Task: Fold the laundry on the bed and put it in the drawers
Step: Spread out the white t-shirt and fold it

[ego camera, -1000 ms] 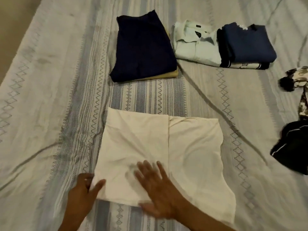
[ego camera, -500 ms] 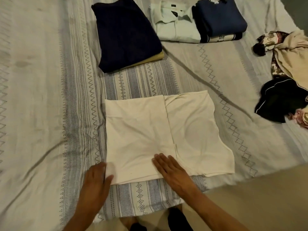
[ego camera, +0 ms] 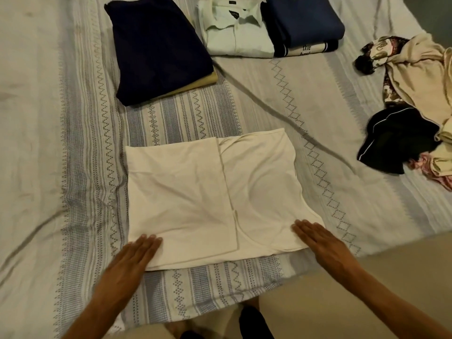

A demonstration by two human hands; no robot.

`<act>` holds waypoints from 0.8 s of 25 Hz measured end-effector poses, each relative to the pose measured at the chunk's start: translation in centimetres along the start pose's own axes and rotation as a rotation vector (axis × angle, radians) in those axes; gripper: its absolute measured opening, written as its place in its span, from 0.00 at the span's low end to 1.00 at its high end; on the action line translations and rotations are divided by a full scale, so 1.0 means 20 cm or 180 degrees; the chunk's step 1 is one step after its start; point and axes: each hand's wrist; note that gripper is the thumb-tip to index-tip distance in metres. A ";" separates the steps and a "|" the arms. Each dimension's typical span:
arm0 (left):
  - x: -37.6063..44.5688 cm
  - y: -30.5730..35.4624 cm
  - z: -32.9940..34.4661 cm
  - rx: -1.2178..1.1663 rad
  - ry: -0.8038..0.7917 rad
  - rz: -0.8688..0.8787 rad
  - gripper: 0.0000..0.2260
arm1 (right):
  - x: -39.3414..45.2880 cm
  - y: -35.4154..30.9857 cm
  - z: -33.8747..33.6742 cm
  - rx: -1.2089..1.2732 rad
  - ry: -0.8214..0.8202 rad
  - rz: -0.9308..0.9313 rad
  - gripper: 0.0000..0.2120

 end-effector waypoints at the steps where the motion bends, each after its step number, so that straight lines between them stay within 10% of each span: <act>1: 0.00 -0.05 -0.03 -0.0097 0.0093 -0.0167 0.37 | -0.02 0.05 -0.01 0.0089 0.0026 0.0202 0.46; 6: 0.00 -0.17 -0.16 -0.0995 0.0321 -0.0893 0.25 | 0.03 0.15 -0.12 0.1347 0.0618 0.1578 0.22; 11: 0.04 -0.22 -0.18 -0.1597 0.0163 -0.1432 0.30 | 0.11 0.24 -0.22 0.2522 -0.0151 0.2340 0.17; 15: 0.01 -0.26 -0.16 -0.1458 0.0166 -0.0979 0.24 | 0.09 0.27 -0.25 0.2904 -0.0609 0.2430 0.14; 20: 0.03 -0.19 -0.13 -0.0213 0.0266 0.0194 0.21 | 0.03 0.24 -0.15 0.1465 -0.0177 0.1549 0.13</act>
Point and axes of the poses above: each hand's wrist, its own x-axis towards the middle knuckle, its own z-axis out of the palm, y = z × x, and after that the axes turned 14 degrees about y, right-handed
